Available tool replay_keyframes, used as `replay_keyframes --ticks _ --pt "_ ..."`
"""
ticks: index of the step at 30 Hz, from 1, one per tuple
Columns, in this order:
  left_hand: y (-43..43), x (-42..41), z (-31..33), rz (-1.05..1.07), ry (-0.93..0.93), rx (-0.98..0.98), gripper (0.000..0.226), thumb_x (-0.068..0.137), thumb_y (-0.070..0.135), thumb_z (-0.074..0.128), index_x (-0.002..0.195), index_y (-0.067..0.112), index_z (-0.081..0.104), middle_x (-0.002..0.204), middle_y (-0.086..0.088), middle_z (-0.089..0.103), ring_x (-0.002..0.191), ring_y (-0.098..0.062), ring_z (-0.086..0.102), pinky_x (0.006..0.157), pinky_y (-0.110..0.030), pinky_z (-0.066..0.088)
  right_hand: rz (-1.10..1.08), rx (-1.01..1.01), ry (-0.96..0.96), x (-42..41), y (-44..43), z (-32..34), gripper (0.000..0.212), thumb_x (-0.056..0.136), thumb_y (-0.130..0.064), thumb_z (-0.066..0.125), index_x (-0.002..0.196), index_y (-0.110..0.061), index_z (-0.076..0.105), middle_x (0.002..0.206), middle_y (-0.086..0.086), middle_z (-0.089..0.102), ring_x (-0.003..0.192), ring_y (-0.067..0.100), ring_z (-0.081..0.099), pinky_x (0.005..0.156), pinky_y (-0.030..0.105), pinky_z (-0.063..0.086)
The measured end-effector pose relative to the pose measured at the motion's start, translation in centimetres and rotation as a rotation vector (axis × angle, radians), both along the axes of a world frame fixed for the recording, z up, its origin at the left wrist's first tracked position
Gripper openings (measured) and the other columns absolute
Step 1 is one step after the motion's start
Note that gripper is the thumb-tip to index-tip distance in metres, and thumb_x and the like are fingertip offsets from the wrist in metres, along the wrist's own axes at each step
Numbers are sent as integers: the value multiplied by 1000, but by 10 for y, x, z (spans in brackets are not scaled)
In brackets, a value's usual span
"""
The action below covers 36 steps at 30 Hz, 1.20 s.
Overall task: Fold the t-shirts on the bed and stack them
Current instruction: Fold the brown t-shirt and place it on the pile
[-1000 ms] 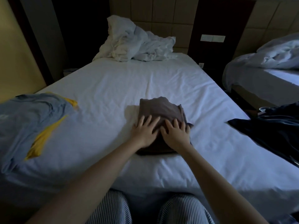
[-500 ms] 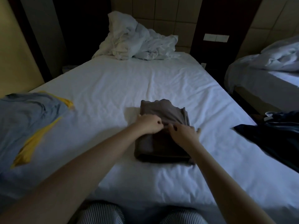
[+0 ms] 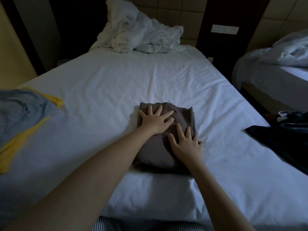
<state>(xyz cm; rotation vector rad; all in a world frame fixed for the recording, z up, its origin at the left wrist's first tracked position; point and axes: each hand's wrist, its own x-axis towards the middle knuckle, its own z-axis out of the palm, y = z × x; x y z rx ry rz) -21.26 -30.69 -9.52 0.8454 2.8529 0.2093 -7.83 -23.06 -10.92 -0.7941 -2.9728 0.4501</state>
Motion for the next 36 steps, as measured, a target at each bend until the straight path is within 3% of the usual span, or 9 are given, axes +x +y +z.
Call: replay_keyframes --ticks 6,11,14,18,23,27,30,34,36 --pt "-42 61 5 -17 16 69 49 99 52 19 147 47 12 160 6 2 146 -27 -6 115 -56 0 -2 -94 -4 1 0 5 55 96 -55 18 147 -43 4 159 4 2 144 33 2 114 53 4" --pt "-84 109 -28 31 277 299 50 90 49 28 135 42 46 149 -3 39 139 -35 30 99 -52 42 14 -148 83 6 1 5 49 98 -44 19 147 -43 11 159 0 6 145 28 2 116 49 2" --pt "-80 108 -26 43 241 363 54 86 49 27 132 39 52 147 -3 43 138 -35 31 100 -49 41 -56 -182 199 9 2 4 47 98 -39 27 144 -38 25 156 0 18 143 30 8 116 47 5" --pt "-84 90 -11 85 -83 573 41 94 36 50 135 35 49 155 2 25 144 -21 14 115 -32 17 -279 -286 207 12 2 12 46 93 -47 34 136 -31 38 151 14 25 141 37 10 115 46 8" --pt "-88 76 13 513 -431 970 82 76 43 60 147 20 26 141 -9 44 127 -29 44 103 -35 39 -245 -390 80 9 9 27 60 91 -55 32 139 -19 35 142 12 34 130 34 31 107 45 28" --pt "-88 75 30 535 -697 1099 56 89 19 62 137 7 35 135 -10 50 107 -25 55 76 -27 44 -151 -582 56 7 17 40 55 94 -46 43 136 -10 41 140 15 38 123 33 43 104 39 37" --pt "-91 76 31 531 -776 1140 62 88 16 64 140 7 33 134 -9 51 111 -27 56 77 -29 45 -115 -836 54 12 21 49 50 96 -37 47 137 -9 41 136 11 47 119 29 49 105 38 39" --pt "-102 82 30 503 -880 1322 43 86 8 64 127 5 53 106 -10 66 87 -22 63 69 -29 52 -129 -1058 150 25 18 50 41 97 -31 49 132 -9 46 123 11 57 111 27 56 103 42 42" --pt "-113 84 30 447 -873 1389 42 87 6 62 128 8 53 115 -9 64 93 -22 63 73 -30 52 -132 -1124 245 29 8 51 33 96 -27 50 125 -11 52 116 11 61 105 26 59 97 40 47"
